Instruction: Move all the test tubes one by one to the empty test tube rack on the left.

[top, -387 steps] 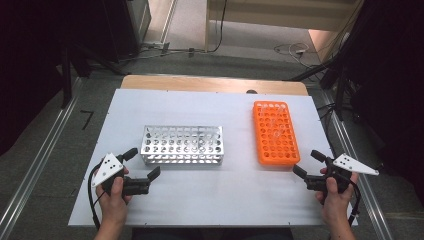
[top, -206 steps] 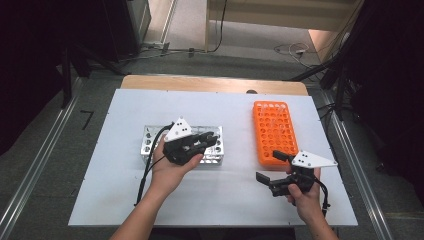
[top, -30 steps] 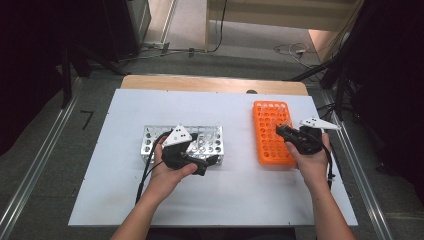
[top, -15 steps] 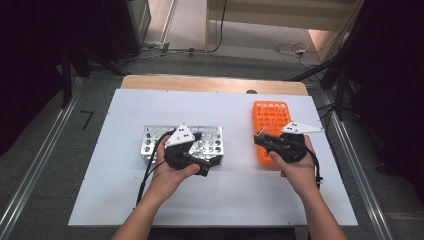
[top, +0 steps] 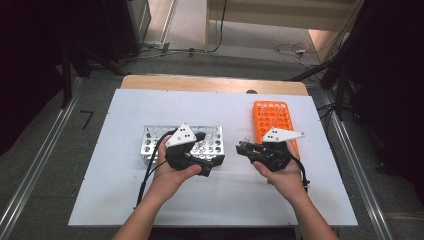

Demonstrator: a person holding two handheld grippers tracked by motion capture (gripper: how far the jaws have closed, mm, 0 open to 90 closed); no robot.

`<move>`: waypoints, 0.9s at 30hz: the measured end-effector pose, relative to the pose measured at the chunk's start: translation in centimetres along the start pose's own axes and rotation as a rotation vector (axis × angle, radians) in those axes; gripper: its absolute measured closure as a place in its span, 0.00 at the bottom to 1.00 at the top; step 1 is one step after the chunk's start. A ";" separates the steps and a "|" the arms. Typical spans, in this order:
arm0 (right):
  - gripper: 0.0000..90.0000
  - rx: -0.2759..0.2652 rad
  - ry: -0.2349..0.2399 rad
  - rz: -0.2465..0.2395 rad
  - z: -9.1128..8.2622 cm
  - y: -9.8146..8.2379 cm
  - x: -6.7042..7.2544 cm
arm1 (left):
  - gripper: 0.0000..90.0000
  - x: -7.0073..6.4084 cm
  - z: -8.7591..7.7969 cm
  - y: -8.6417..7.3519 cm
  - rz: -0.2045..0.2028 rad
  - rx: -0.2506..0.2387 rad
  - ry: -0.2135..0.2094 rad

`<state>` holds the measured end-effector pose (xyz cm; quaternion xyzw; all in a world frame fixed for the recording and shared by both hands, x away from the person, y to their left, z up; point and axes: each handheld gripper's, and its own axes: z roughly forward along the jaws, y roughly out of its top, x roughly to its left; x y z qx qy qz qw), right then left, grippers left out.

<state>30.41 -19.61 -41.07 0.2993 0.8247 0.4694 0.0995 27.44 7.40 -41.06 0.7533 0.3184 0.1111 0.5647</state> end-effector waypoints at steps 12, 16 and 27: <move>0.82 0.038 0.069 -0.064 1.4 0.1 2.8 | 0.25 -1.1 0.3 0.5 0.003 -0.002 -0.018; 0.82 0.046 0.084 -0.077 1.8 0.1 3.4 | 0.35 -1.3 0.5 0.5 0.018 0.011 -0.014; 0.82 0.061 0.112 -0.109 2.4 0.0 4.5 | 0.68 -2.1 0.9 0.3 0.054 0.009 -0.064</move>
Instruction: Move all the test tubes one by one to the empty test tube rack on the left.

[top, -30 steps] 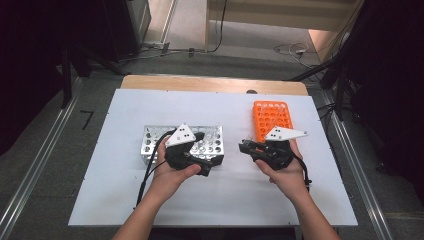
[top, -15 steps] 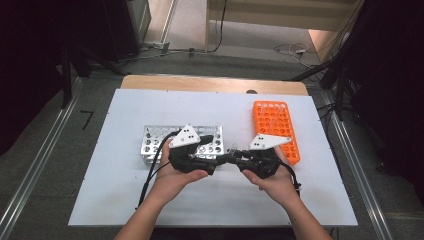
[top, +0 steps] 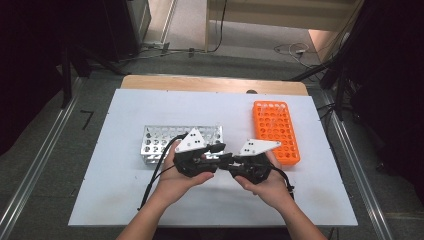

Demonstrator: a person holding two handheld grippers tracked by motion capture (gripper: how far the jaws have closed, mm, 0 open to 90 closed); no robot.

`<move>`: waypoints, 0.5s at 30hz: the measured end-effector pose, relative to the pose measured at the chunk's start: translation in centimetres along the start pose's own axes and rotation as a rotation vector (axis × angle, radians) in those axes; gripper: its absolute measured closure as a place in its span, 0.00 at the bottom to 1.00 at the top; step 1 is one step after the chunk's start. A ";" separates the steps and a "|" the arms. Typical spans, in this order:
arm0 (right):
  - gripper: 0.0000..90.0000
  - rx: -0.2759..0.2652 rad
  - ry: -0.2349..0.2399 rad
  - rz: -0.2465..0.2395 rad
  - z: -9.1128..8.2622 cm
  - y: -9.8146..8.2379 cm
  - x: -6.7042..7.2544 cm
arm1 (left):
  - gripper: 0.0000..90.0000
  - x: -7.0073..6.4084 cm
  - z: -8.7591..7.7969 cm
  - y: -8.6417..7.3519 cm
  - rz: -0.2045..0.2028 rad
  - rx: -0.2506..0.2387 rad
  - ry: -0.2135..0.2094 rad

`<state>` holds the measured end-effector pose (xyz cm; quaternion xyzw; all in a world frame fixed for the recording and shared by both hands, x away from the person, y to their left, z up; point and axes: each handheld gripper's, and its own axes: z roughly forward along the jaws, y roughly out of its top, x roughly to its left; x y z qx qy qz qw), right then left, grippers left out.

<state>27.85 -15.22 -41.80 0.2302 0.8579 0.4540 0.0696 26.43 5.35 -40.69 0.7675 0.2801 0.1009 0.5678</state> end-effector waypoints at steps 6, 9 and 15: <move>0.82 0.005 0.006 0.002 0.1 0.0 0.1 | 0.79 -0.2 0.1 0.0 0.011 0.000 -0.013; 0.82 0.009 0.008 0.003 0.1 0.0 0.1 | 0.80 -0.2 0.1 0.0 0.022 0.002 -0.005; 0.82 0.008 0.016 0.011 0.2 -0.1 -0.1 | 0.82 -0.1 0.1 0.0 0.016 0.003 0.005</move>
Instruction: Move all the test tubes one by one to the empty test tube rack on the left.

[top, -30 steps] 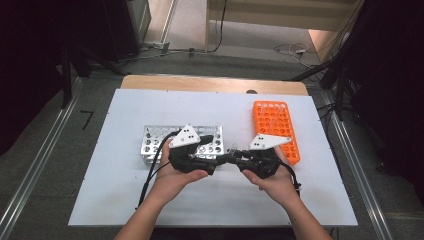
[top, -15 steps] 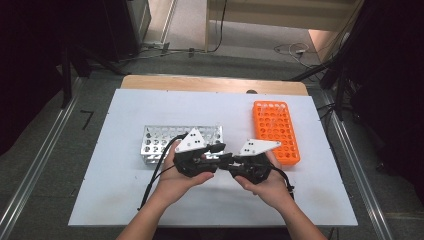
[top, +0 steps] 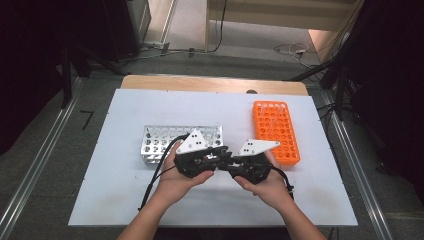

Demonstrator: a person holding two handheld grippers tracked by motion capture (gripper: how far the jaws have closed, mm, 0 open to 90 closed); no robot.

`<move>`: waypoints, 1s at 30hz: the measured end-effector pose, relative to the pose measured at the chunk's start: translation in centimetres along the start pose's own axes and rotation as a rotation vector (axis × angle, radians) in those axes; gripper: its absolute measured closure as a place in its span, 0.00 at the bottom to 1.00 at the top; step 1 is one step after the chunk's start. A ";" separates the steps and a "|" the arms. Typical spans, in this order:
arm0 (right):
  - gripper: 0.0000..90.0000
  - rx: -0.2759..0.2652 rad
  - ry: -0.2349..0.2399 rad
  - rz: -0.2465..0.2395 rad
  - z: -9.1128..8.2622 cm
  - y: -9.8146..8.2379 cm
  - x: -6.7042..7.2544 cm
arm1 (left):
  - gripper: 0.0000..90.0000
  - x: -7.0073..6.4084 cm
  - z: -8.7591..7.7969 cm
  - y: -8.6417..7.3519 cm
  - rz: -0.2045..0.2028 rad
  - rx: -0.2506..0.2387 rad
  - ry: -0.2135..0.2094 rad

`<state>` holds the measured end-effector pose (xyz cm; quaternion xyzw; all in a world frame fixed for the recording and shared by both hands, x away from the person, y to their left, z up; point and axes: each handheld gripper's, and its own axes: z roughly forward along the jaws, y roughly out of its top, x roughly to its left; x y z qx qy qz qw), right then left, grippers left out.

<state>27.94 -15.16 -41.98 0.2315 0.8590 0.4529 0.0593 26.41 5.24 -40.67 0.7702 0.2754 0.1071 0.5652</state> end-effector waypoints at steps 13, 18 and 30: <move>0.29 -0.106 -0.044 0.011 -1.0 -0.5 -1.1 | 0.83 1.3 -0.6 0.4 -0.033 -0.016 0.046; 0.06 -0.126 -0.059 0.034 -1.8 -1.0 -2.2 | 0.83 2.2 -1.1 0.9 -0.043 -0.032 0.075; 0.00 -0.168 -0.078 0.080 -4.0 -3.2 -4.5 | 0.83 4.9 -1.0 1.8 -0.071 -0.051 0.134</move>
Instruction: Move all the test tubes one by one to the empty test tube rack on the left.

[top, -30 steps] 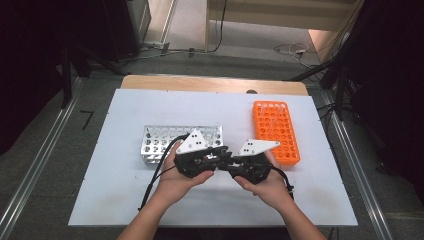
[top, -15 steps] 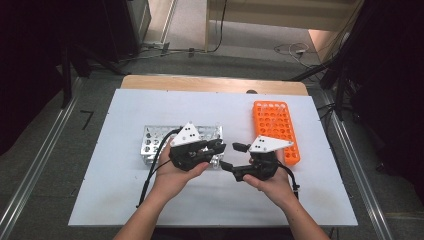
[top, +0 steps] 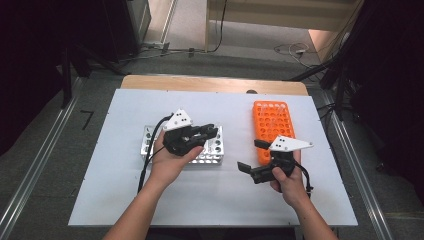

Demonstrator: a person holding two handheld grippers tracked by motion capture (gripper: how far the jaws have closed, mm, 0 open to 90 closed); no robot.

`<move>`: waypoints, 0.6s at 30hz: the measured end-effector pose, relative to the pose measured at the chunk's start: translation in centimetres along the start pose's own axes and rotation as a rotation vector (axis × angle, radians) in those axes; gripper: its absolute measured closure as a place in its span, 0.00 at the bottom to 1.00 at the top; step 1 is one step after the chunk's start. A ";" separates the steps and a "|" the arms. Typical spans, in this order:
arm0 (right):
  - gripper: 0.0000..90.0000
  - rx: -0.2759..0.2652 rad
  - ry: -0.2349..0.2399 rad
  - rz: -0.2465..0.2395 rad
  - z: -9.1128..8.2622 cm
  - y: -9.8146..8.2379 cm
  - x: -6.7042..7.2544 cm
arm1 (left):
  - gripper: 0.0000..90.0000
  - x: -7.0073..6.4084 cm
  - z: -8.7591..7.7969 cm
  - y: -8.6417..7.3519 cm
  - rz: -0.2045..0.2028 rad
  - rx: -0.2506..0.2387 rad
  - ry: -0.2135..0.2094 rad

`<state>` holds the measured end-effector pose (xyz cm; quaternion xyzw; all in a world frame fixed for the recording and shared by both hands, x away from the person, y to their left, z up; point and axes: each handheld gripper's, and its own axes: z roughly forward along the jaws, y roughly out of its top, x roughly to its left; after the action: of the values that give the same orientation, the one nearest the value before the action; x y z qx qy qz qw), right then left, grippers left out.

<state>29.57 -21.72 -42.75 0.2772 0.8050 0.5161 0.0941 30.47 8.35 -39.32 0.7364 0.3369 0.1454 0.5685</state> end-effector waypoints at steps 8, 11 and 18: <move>0.00 -0.014 -0.034 0.035 -1.1 -0.5 -1.4 | 0.83 1.5 0.7 0.7 -0.009 -0.013 0.040; 0.00 -0.018 -0.032 0.035 -1.3 -0.6 -1.8 | 0.83 1.9 0.9 0.9 -0.011 -0.017 0.056; 0.00 -0.020 -0.046 0.040 -1.6 -0.8 -2.4 | 0.83 2.8 1.8 0.9 -0.018 -0.020 0.085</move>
<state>30.57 -24.54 -43.08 0.3042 0.7917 0.5193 0.1049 33.89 8.82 -39.54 0.7209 0.3657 0.1748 0.5622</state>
